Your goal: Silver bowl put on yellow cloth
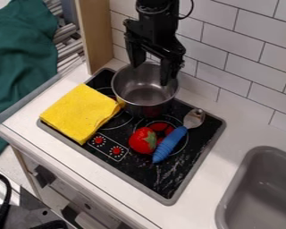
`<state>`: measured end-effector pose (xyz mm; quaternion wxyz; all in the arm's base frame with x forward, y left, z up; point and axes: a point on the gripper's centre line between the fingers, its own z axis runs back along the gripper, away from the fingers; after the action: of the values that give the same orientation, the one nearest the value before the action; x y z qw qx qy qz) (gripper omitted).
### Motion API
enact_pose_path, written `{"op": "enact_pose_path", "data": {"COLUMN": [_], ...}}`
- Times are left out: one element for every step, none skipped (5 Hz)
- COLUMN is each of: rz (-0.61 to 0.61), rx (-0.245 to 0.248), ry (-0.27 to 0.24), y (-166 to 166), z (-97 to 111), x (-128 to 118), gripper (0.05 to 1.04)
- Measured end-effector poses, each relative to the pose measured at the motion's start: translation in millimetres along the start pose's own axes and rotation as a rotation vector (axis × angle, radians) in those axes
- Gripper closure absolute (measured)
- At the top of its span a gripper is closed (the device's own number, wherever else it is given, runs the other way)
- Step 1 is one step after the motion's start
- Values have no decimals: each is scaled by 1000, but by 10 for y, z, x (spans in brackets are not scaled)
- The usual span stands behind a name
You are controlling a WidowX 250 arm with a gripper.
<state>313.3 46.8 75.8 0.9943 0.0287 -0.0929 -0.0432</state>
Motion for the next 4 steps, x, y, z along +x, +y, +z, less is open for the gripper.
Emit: {"op": "enact_pose_path", "data": {"rz": [-3, -40, -53, -73], "rx": [-16, -70, -87, -89], "ry": [28, -35, -61, -43], "y": [-27, -103, -108, -88], "z": [-121, -435, -752, -1020], "x": [-37, 140, 337, 502], "gripper": [73, 73, 73, 73]}}
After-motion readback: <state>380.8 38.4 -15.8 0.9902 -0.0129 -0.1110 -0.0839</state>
